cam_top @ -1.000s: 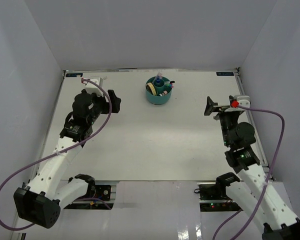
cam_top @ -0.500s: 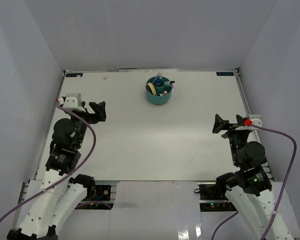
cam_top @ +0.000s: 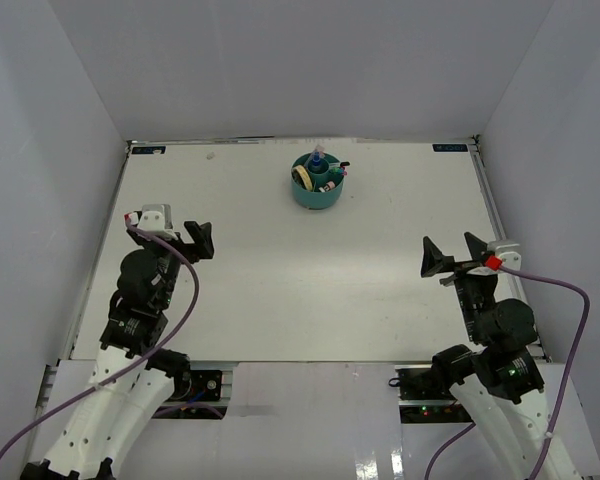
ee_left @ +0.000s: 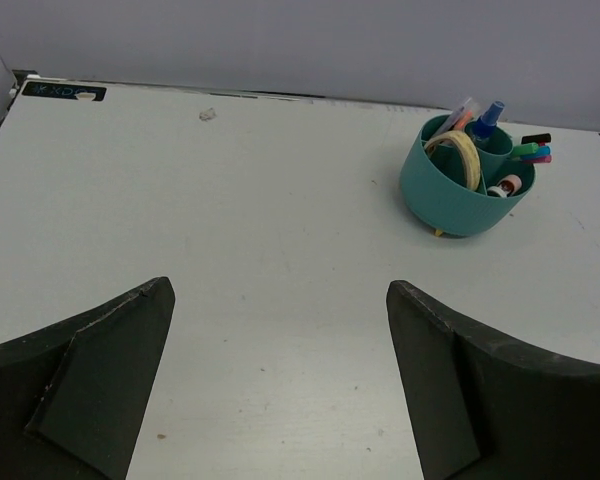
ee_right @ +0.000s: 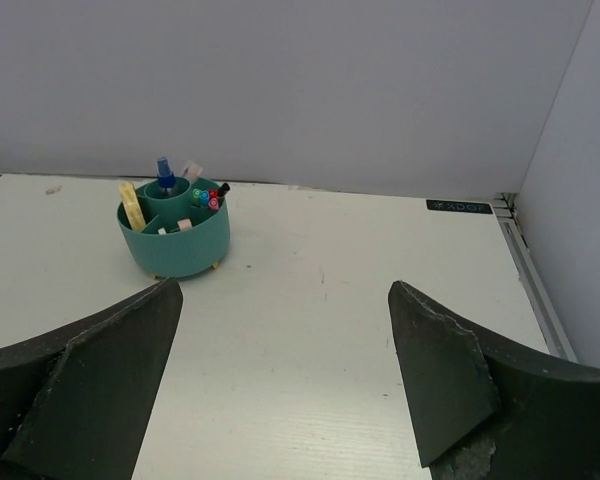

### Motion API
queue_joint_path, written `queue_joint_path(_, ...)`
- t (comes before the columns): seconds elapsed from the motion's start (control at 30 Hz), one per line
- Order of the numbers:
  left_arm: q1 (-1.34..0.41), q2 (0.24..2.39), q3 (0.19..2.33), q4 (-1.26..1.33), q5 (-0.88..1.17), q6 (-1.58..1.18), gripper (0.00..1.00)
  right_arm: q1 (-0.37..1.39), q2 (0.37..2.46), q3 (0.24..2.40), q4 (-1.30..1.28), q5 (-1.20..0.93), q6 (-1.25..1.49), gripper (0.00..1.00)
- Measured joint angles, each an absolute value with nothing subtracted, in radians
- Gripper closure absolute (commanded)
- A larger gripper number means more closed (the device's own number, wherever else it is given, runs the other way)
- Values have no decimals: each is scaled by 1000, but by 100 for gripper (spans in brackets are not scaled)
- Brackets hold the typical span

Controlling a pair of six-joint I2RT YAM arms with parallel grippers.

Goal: Sort the stationery into containers
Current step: Reset both arms

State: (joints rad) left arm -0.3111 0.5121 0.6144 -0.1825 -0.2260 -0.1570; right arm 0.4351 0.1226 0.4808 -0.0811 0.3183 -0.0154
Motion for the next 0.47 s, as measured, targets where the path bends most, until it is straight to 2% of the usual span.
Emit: queue_joint_path(0.47, -311, 494, 614, -183, -226, -157, 2, 435, 125, 461, -62, 248, -34, 10)
